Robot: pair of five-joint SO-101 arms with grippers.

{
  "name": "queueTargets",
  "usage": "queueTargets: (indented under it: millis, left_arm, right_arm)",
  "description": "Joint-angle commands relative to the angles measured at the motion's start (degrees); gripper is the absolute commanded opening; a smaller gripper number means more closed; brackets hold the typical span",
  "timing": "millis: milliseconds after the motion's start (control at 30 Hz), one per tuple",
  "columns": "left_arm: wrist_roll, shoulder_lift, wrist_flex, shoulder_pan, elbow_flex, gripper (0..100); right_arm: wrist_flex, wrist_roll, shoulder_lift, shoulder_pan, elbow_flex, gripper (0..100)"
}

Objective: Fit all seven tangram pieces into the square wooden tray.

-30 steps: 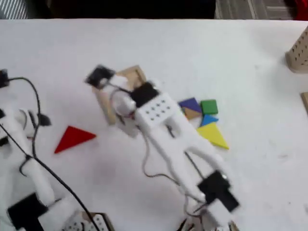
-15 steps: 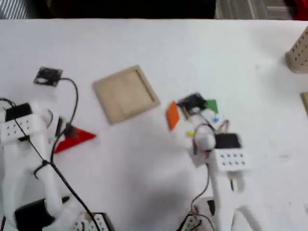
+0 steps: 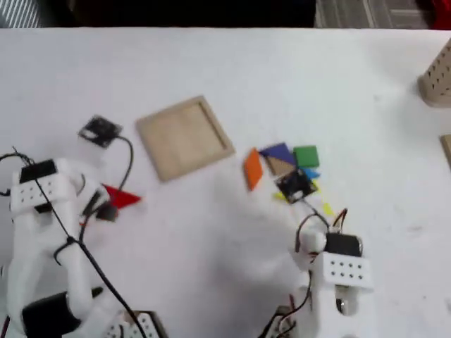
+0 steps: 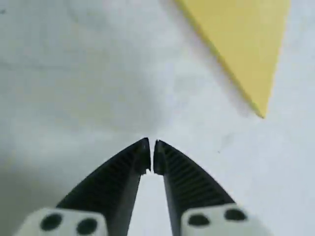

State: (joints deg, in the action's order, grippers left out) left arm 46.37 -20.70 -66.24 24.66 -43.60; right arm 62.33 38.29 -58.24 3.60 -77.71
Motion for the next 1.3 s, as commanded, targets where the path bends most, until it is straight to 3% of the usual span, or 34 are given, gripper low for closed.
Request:
queueTargets:
  millis: [0, 333, 600, 800, 1100, 1267]
  left_arm:
    - [14.68, -2.15, 0.97, -3.38, 1.32, 29]
    - [24.97, -1.8, -2.29, -10.95, 8.7, 29]
    - [24.62, -1.01, -2.2, -10.86, 8.7, 29]
    - [23.47, 13.32, 0.26, -9.27, 15.56, 29]
    - [18.37, 37.49, -15.91, -6.81, 42.55, 37]
    - [22.51, 45.14, -19.87, -4.0, 50.64, 37]
  right_arm:
    - [-0.04, 0.7, -1.01, 0.4, 0.26, 2.0]
    - [0.31, 3.69, -1.01, 0.13, 0.18, 2.0]
    - [0.84, 3.87, -1.01, 0.48, 0.18, 2.0]
    - [1.71, 6.51, -1.01, 2.77, 0.26, 2.0]
    - [2.24, 7.91, -1.01, 3.12, 0.26, 1.9]
    - [2.24, 7.91, -1.01, 3.12, 0.26, 1.9]
